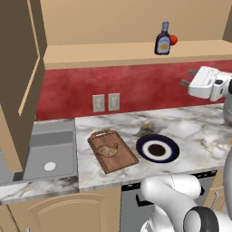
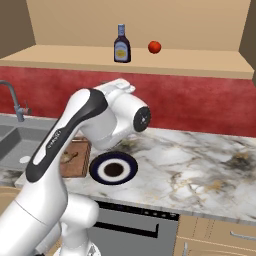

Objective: Pick the chicken drumstick from the plate and place it on the cutting board. Then pick the condiment bottle from the cabinet and place it next to the cutting board.

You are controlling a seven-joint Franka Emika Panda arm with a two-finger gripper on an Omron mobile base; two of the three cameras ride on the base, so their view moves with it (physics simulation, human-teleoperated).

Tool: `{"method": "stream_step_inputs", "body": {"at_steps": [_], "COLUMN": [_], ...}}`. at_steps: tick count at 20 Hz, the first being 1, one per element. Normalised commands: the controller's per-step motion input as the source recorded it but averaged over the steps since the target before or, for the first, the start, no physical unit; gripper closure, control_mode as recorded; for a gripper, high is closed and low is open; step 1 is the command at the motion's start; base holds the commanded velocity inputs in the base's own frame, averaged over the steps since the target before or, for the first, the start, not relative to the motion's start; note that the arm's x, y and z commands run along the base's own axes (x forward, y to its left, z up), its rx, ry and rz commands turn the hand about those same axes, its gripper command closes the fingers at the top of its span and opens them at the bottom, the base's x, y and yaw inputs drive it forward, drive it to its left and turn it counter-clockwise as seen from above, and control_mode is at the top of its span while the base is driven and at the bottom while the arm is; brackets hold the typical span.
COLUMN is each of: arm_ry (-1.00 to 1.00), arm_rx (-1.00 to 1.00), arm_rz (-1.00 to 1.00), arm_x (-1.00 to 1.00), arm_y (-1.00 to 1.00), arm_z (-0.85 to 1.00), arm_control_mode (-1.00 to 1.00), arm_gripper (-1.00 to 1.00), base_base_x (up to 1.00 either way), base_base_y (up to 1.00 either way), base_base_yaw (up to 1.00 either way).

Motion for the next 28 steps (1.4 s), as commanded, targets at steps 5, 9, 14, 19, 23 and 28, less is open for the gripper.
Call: {"method": "stream_step_inputs", "body": {"at_steps": [5, 9, 14, 19, 23, 28], "arm_ry": [0.00, 0.00, 0.00, 0.00, 0.00, 0.00], "arm_rx": [0.00, 0.00, 0.00, 0.00, 0.00, 0.00], "arm_rz": [0.00, 0.00, 0.00, 0.00, 0.00, 0.00], "arm_x": [0.00, 0.00, 0.01, 0.10, 0.15, 0.15], "arm_y": [0.00, 0.00, 0.00, 0.01, 0.02, 0.01], "arm_z": [0.17, 0.12, 0.12, 0.11, 0.10, 0.11], "arm_control_mode": [-1.00, -1.00, -1.00, -1.00, -1.00, -1.00], "arm_gripper": [-1.00, -1.00, -1.00, -1.00, -1.00, -1.00], "base_base_x": [0.00, 0.00, 0.00, 0.00, 0.00, 0.00], "base_base_y": [0.00, 0.00, 0.00, 0.00, 0.00, 0.00], "base_base_yaw": [0.00, 0.00, 0.00, 0.00, 0.00, 0.00]}}
